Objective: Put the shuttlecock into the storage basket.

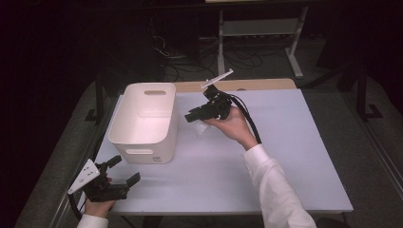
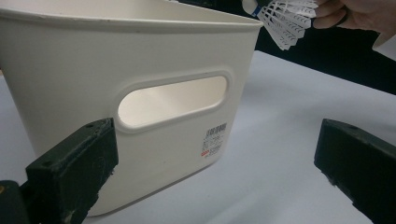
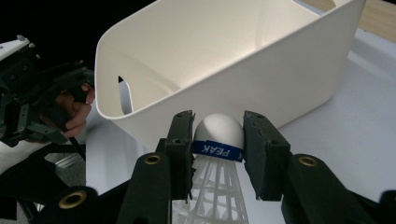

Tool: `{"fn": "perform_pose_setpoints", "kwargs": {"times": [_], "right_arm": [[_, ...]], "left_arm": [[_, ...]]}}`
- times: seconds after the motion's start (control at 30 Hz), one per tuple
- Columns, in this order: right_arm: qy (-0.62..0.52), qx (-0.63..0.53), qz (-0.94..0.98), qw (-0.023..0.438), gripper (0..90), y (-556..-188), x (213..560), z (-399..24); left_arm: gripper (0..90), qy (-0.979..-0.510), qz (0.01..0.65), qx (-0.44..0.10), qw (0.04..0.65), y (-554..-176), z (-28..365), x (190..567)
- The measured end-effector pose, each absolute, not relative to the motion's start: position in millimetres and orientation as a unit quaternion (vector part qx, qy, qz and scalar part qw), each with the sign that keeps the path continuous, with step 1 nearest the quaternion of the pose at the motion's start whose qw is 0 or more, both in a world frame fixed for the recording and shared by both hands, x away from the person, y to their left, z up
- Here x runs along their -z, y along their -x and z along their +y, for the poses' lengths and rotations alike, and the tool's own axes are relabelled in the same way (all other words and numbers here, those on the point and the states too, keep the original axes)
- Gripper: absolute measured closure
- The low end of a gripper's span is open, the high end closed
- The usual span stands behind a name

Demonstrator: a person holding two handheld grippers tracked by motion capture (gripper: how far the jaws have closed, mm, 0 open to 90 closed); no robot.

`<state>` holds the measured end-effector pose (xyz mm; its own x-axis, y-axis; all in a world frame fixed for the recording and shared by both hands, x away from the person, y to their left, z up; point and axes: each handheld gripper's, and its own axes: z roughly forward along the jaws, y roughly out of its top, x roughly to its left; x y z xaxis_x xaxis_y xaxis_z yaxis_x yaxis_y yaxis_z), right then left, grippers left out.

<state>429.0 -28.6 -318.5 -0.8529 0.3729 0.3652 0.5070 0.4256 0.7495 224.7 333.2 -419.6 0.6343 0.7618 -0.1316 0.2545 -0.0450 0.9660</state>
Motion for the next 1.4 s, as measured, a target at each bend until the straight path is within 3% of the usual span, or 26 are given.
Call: {"fn": "perform_pose_setpoints", "kwargs": {"times": [1.4], "right_arm": [[0.221,0.521,-0.822,0.070,63.2,-432.8,275.0,17.1]], "left_arm": [[0.0,-0.688,0.367,-0.220,0.586,-224.7,334.1,419.3]]}}
